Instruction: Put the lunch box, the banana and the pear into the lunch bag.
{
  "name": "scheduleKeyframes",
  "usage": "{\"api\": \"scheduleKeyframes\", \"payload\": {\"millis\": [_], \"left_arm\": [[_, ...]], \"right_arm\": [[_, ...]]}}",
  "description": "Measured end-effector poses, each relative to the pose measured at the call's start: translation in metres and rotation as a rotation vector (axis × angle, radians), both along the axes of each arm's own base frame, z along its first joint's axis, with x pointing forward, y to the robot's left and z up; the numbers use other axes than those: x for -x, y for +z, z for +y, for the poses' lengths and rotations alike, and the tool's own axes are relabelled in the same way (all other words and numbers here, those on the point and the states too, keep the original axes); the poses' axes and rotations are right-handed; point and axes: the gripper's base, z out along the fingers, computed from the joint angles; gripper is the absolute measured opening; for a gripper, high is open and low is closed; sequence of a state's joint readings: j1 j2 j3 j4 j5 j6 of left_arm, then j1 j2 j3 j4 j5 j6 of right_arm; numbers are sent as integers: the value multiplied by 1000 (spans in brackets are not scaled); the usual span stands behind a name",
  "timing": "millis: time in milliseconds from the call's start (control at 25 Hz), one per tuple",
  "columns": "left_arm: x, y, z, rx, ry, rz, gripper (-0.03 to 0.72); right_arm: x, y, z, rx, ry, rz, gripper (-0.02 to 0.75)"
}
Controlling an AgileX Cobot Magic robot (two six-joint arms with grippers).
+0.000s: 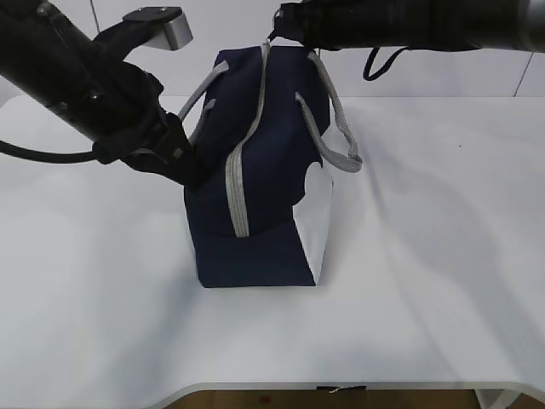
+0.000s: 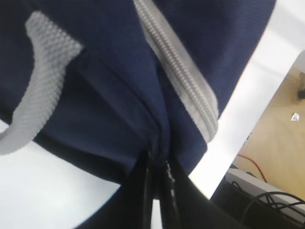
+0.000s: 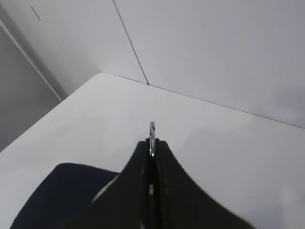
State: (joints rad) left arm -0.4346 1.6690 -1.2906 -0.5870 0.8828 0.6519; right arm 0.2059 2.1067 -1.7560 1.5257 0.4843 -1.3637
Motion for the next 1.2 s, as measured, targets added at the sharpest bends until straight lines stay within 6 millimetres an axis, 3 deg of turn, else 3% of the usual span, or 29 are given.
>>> {"api": "scheduleKeyframes", "payload": {"millis": [280,480,680,880,1000,1200], "left_arm": [[0,0,5,-54,-10,-26,-5],[-5,8,22,-60,50,-50,-5],[-11,15,41,-47,117,-63,-5],[-12,16,43,-28,132,-54,4],[-11,16,42,-22,136,-39,100],[-10,19,43,2,183,-16,508]], "right_arm": [[-6,1,-15,-77,-47,16,6],[-8,1,-22,-83,-59,16,6],[-7,1,-21,-85,-51,16,6],[-6,1,-22,-81,-34,23,6],[-6,-2,-26,-56,-28,42,6],[-3,-6,-27,-19,16,74,6]]}}
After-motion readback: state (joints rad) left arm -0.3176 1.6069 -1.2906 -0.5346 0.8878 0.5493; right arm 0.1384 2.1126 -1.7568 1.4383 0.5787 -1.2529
